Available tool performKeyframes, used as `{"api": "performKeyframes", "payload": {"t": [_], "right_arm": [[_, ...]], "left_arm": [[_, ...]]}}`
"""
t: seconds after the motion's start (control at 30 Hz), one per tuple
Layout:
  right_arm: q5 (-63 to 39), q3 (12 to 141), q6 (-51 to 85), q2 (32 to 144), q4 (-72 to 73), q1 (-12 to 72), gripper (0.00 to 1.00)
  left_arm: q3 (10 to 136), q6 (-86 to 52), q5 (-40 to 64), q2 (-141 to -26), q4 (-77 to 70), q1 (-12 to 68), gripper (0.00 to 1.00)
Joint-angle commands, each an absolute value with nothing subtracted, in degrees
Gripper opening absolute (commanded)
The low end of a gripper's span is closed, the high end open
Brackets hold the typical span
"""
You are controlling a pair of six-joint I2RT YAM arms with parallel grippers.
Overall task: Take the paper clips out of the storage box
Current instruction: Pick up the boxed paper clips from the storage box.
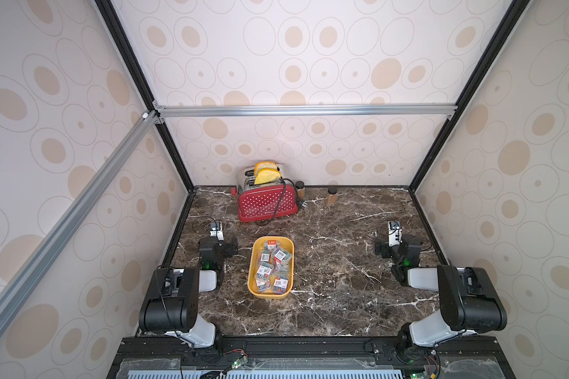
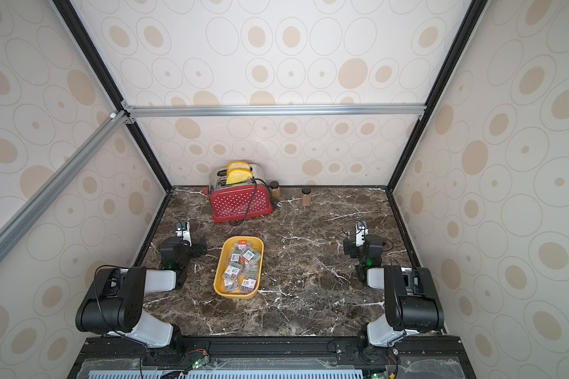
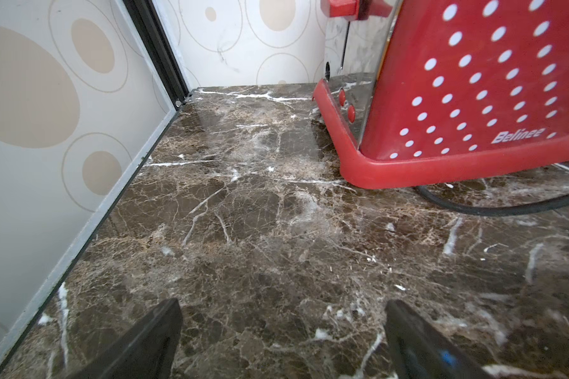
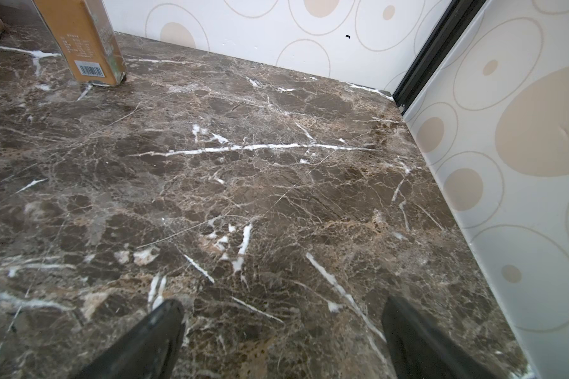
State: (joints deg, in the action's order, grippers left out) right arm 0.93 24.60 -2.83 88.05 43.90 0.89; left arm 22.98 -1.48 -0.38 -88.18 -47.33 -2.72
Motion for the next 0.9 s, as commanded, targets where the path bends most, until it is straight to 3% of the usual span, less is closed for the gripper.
{"api": "performKeyframes", "payload": {"t": [0.0,0.87], "right_arm": [[0.5,24.6,-2.7,88.0,44.0,0.8,1.0],[0.5,24.6,-2.7,88.0,44.0,0.8,1.0]], "left_arm": [[24.2,-1.0,-0.8,-88.2,-48.2,-2.5,0.99],[24.0,-1.1,-0.8,-88.5,-48.8,-2.4,0.99]]}}
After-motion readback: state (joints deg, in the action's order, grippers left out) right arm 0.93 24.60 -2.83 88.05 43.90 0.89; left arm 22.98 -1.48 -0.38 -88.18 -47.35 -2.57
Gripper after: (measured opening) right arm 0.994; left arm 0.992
